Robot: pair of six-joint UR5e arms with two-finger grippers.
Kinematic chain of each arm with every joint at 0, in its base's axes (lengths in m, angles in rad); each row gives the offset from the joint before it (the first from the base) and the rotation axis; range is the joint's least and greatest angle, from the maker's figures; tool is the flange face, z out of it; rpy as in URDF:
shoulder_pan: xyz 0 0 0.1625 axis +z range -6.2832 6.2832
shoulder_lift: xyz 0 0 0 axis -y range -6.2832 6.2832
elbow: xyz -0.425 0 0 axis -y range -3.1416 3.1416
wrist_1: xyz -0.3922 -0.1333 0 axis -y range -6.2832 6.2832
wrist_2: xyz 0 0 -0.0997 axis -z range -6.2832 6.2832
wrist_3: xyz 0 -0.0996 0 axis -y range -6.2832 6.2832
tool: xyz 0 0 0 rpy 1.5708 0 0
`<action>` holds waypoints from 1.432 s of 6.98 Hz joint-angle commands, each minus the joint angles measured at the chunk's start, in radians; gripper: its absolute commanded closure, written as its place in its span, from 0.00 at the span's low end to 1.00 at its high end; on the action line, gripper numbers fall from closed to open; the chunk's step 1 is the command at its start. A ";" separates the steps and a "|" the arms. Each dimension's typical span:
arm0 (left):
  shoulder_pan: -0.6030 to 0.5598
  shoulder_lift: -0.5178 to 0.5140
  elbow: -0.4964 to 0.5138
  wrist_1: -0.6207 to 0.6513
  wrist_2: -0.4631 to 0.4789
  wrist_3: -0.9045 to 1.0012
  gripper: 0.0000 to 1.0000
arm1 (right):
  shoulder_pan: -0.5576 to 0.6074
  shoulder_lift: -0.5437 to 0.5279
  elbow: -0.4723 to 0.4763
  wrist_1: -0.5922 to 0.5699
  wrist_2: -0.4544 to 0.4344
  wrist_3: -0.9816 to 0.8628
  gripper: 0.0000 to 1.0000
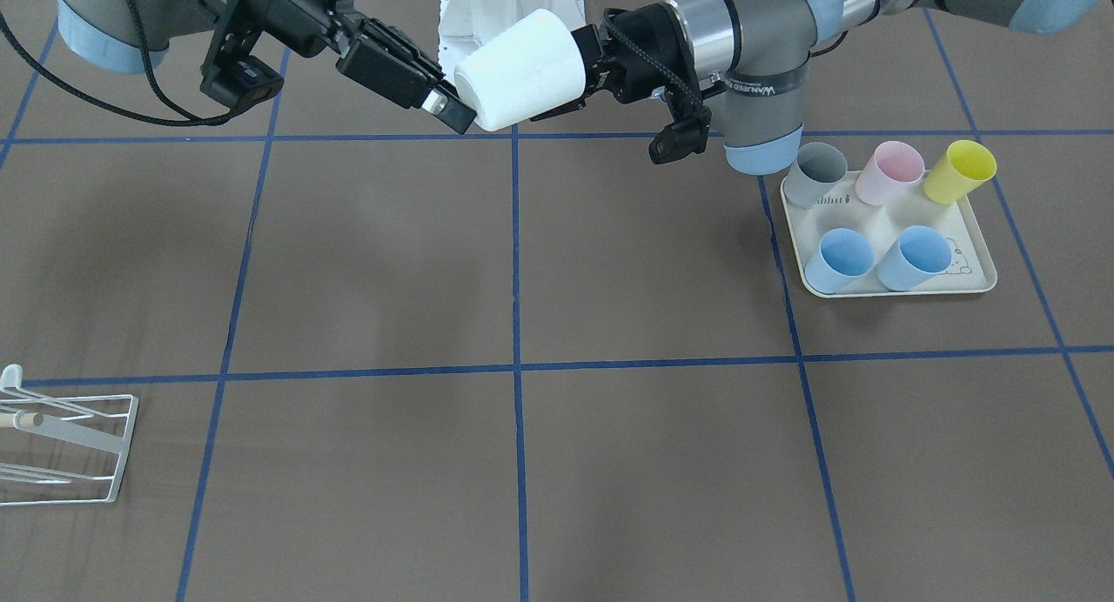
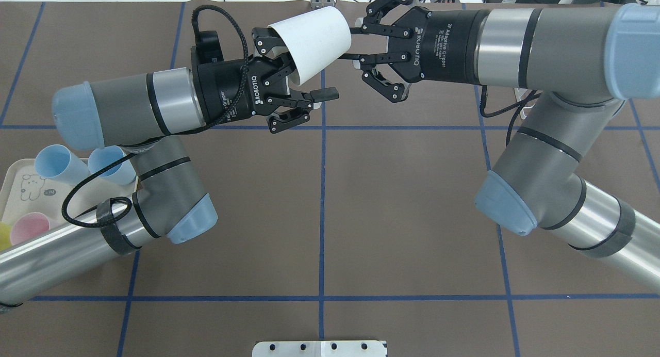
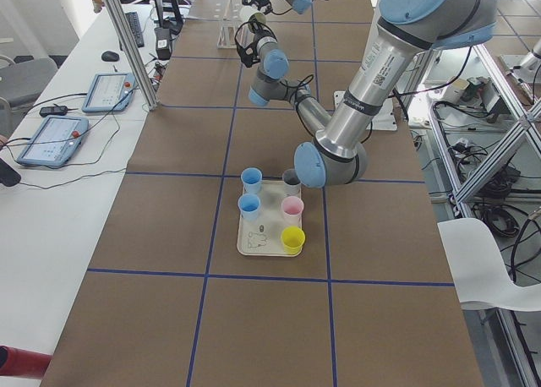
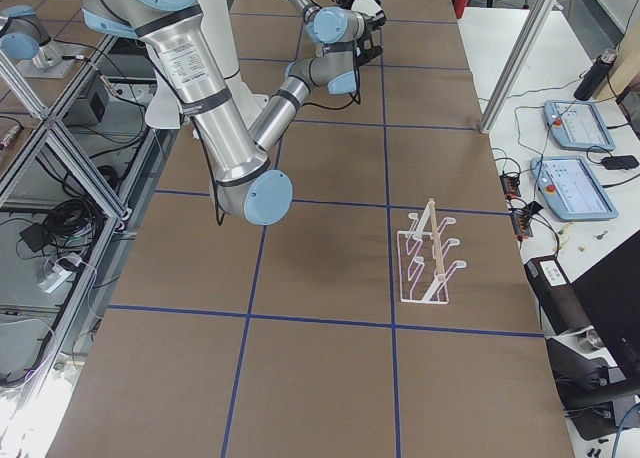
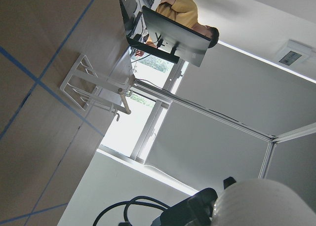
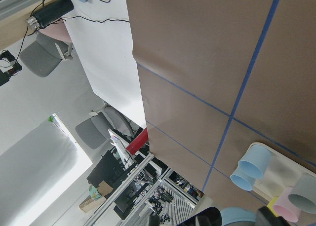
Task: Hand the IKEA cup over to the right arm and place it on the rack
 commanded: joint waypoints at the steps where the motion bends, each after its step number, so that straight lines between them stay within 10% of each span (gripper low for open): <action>1: -0.003 0.001 -0.006 -0.003 -0.001 0.002 0.39 | 0.003 -0.006 0.003 0.002 0.000 -0.008 0.49; 3: -0.003 0.005 -0.006 -0.003 -0.009 0.002 0.39 | 0.006 -0.010 0.001 0.002 -0.003 -0.004 0.02; 5: -0.003 0.005 -0.007 -0.001 -0.011 0.000 0.46 | 0.017 -0.010 -0.001 0.000 -0.003 0.002 0.01; 9: -0.003 0.006 -0.007 0.002 -0.011 -0.001 1.00 | 0.023 -0.012 0.001 0.002 -0.003 0.008 0.01; 10: -0.003 0.008 -0.007 0.002 -0.011 -0.001 1.00 | 0.024 -0.012 0.001 0.002 -0.003 0.007 0.01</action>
